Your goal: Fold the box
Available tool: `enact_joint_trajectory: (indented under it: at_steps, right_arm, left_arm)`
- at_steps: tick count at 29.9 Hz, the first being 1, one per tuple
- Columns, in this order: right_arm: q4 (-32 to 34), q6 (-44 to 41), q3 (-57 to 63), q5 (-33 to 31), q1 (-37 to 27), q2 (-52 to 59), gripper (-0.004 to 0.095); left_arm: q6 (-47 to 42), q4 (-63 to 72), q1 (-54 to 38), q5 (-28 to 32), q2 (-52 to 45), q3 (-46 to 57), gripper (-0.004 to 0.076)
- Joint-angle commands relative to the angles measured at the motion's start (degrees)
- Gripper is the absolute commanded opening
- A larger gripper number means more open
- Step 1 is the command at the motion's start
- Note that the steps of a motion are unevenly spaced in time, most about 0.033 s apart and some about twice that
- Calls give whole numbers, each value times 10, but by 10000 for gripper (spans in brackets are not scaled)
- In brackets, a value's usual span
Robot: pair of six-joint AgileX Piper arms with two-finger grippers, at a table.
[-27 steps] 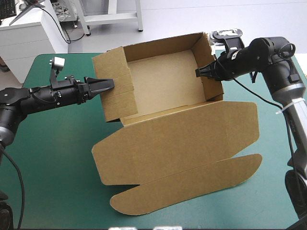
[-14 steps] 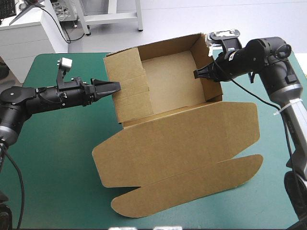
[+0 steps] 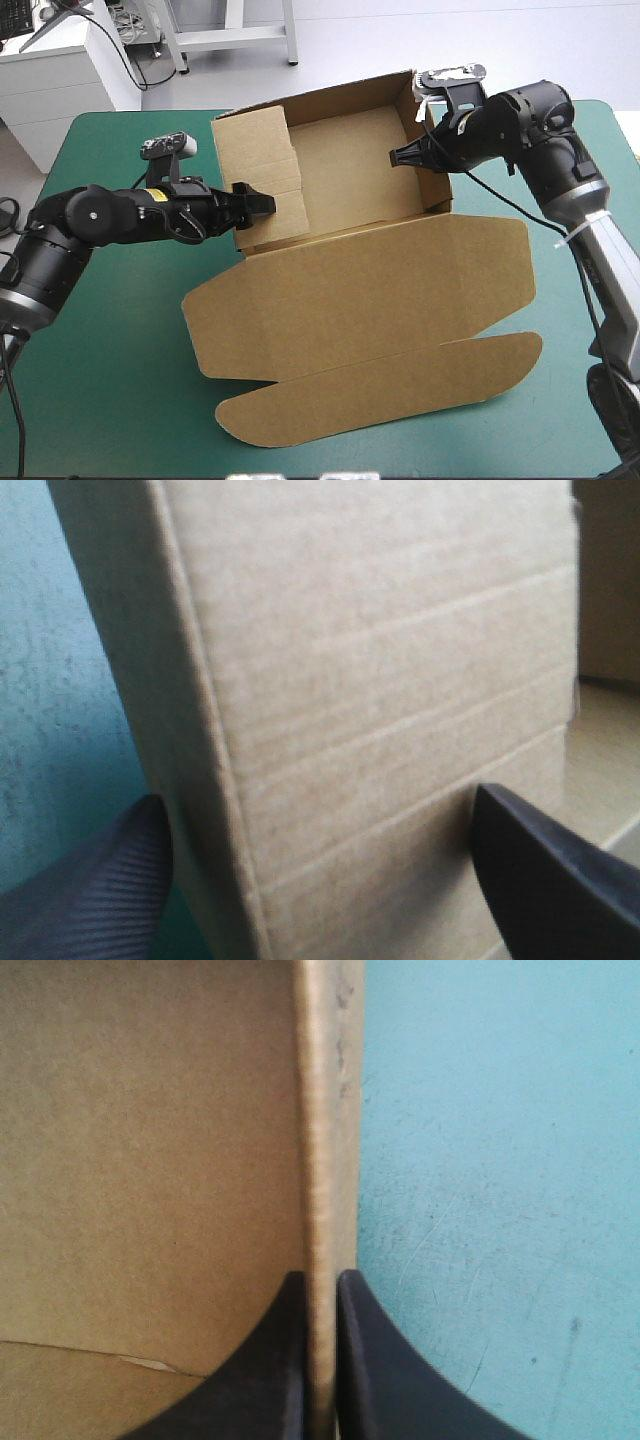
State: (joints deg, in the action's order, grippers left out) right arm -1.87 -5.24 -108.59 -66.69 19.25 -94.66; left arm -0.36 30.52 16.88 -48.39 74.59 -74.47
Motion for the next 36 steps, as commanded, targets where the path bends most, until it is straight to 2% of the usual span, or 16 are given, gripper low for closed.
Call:
enact_joint_trajectory:
  at_steps: [1,6,18,26,28,30,32,33,36]
  right_arm:
    - [-5,-7,-15,35,4,25,3]
    - [-5,-2,-15,30,4,25,3]
    - [28,-4,-16,24,38,25,3]
    - [42,-11,-16,26,50,25,3]
    - [42,-11,-16,26,50,25,3]
    - [42,-11,-16,26,50,25,3]
    - [42,-11,-16,26,50,25,3]
    - [42,-12,-16,25,50,25,3]
    - [42,-26,-16,10,50,25,3]
  left_arm:
    - [-89,-64,29,72,-7,-19,563]
    - [-95,-110,30,73,11,-33,501]
    - [-99,-117,30,33,66,-68,500]
    - [-104,-98,30,39,100,-68,478]
    - [-102,-95,30,49,102,-68,400]
    - [-99,-93,30,52,102,-68,254]
    - [-99,-95,30,52,102,-68,43]
    - [-96,-95,30,52,102,-68,-6]
    - [-96,-95,30,44,102,-68,-8]
